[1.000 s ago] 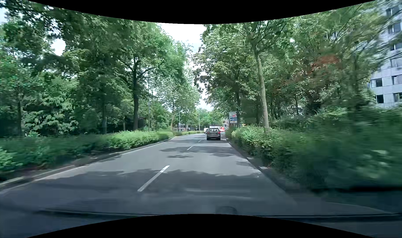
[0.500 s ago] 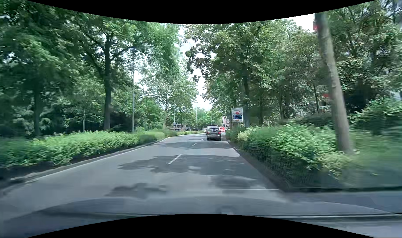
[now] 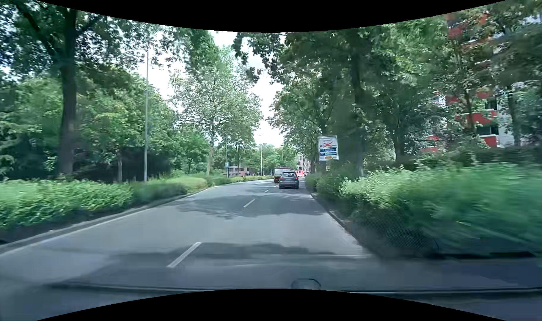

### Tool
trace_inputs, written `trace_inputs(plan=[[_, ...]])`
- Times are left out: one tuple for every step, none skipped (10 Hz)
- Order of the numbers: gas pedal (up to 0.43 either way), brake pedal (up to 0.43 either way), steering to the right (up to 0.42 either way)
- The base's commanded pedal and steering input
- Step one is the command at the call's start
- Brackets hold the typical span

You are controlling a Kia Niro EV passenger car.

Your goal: Follow the waypoints while adhering to traffic rules and regulations

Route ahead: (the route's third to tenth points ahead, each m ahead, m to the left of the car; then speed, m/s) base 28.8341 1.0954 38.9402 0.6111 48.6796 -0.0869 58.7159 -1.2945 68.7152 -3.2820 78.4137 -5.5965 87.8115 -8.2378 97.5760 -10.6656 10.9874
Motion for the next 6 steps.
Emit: trace_inputs(plan=[[0.000, 0.018, 0.006], [0.000, 0.018, 0.006], [0.020, 0.018, 0.006], [0.020, 0.018, 0.006], [0.020, 0.018, 0.006], [0.020, 0.018, 0.006]])
